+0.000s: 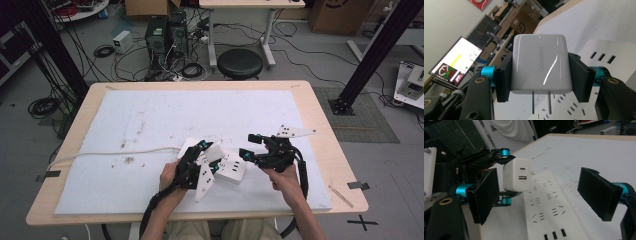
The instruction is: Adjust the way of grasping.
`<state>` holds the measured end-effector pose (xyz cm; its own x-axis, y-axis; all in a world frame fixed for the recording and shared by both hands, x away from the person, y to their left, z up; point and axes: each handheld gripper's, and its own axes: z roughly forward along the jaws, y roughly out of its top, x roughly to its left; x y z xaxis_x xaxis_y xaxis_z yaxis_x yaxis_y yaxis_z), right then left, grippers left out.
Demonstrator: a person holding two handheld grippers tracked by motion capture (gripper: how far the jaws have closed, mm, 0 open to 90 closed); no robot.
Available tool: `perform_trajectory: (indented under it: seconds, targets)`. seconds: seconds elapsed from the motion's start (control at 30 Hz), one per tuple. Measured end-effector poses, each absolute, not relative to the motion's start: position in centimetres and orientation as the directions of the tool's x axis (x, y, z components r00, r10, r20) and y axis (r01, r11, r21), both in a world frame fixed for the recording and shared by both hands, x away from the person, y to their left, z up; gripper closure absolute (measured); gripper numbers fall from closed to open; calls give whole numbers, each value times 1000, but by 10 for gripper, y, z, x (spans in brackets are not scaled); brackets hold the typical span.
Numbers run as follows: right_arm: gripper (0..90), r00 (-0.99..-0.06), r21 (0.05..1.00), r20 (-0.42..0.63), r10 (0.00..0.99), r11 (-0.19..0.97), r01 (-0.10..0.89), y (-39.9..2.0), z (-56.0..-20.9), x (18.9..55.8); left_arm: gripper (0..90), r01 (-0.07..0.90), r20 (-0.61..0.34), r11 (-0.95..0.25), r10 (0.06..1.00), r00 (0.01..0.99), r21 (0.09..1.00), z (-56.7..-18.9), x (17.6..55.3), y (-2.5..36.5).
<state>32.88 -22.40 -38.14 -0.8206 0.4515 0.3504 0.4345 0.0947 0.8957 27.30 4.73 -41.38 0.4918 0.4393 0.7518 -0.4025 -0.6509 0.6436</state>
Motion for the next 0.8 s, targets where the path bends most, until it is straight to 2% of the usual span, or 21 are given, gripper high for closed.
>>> perform_trajectory:
  seconds: [0.3, 0.33, 0.47, 0.8]
  targets:
    - [180, -836, 874, 402, 374, 115, 472, -211, -385, 330, 424, -452, 759, -619, 429, 490, 642, -418, 269, 38]
    - [242, -839, 865, 430, 333, 115, 489, -209, -387, 332, 424, -469, 764, -612, 423, 487, 637, -418, 267, 36]
    - [248, -843, 862, 448, 297, 107, 496, -206, -389, 333, 424, -487, 771, -605, 415, 482, 630, -417, 265, 35]
    - [264, -833, 841, 478, 279, 130, 526, -200, -395, 336, 424, -528, 779, -577, 405, 478, 623, -416, 260, 31]
